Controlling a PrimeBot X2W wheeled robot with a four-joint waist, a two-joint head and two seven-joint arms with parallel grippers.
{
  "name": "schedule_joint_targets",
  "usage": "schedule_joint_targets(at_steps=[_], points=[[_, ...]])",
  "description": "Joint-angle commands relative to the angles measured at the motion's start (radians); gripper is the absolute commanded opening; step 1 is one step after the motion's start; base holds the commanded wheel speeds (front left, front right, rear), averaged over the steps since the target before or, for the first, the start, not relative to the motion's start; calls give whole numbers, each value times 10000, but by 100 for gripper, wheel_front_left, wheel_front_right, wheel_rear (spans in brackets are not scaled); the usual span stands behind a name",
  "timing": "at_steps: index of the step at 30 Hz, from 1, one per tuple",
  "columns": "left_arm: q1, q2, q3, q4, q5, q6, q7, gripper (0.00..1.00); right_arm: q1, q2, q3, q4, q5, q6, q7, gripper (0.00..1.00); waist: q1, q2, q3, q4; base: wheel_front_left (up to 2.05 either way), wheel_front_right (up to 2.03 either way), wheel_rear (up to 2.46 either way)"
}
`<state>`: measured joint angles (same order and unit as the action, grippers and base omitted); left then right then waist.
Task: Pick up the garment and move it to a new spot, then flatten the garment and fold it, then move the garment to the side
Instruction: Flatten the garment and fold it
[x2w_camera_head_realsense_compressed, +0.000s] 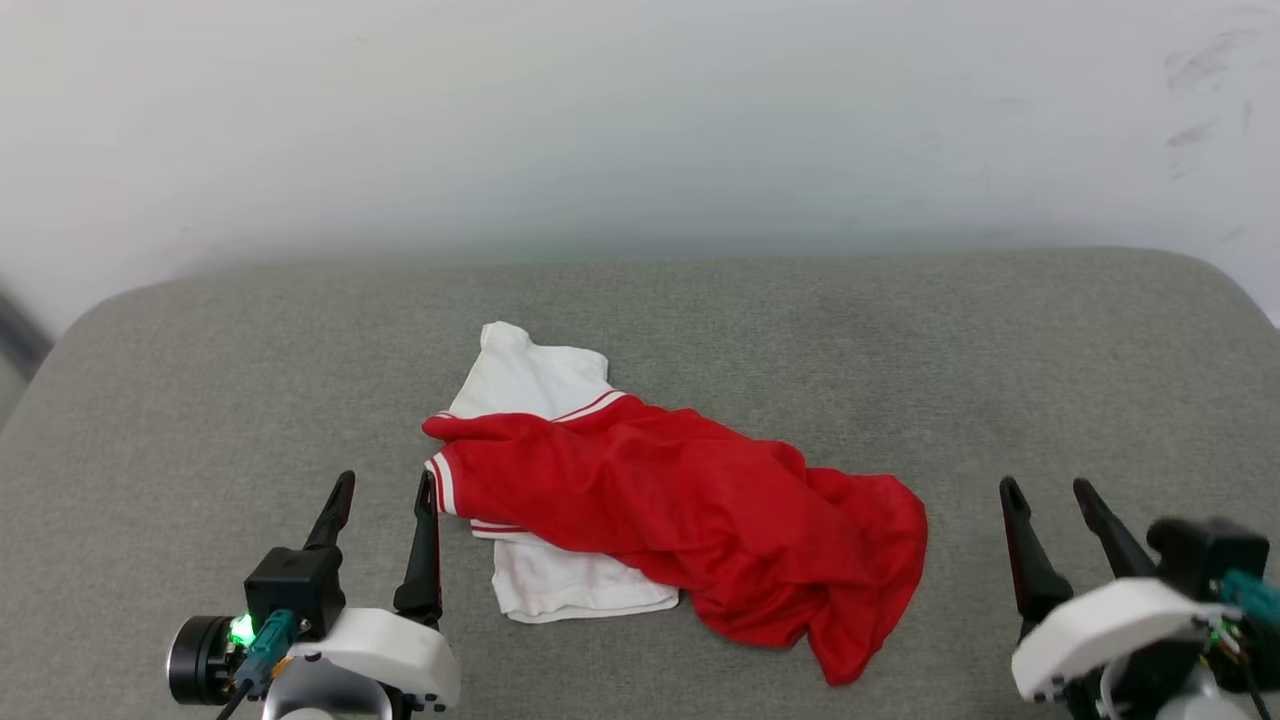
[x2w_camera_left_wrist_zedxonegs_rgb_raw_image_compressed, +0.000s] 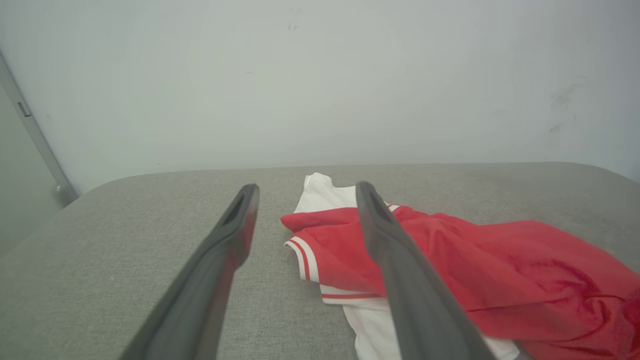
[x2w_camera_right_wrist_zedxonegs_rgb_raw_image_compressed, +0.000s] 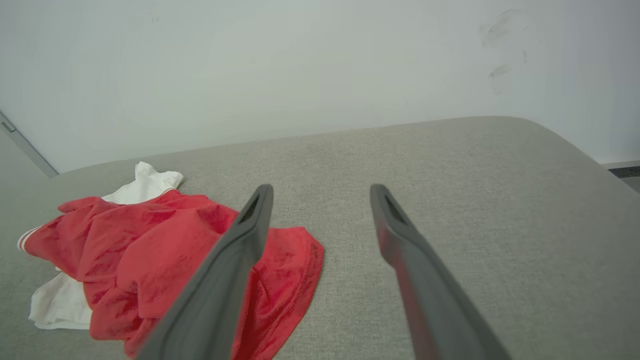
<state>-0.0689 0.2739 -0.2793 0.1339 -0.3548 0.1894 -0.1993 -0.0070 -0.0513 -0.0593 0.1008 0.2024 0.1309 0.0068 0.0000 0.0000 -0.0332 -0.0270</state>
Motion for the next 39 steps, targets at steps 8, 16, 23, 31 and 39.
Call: schedule_joint_targets(at_steps=[8,16,23,31,39], points=[[-494,-183,-294,-255,158,-38,-63,100,-2858,-571,574,2385,1089,-2,2582,100,0,0,603,701,0,0,0],[-1526,-667,-829,-243,375,-291,-273,100,-5741,-1645,2861,4373,2436,-2,5248,100,0,0,1807,1818,0,0,0],[-2300,-1160,-1063,52,489,-467,-535,100,-7207,-2236,4502,5646,3110,-2,6229,100,0,0,2665,2593,0,0,0],[-2381,-1394,-955,432,518,-571,-654,100,-7095,-2256,5914,7323,4178,-1,7379,92,0,0,2727,2825,0,0,0],[-2050,-1324,-707,619,595,-658,-675,100,-7818,-2508,6557,7285,4946,-1,6573,0,0,0,2321,2506,0,0,0]])
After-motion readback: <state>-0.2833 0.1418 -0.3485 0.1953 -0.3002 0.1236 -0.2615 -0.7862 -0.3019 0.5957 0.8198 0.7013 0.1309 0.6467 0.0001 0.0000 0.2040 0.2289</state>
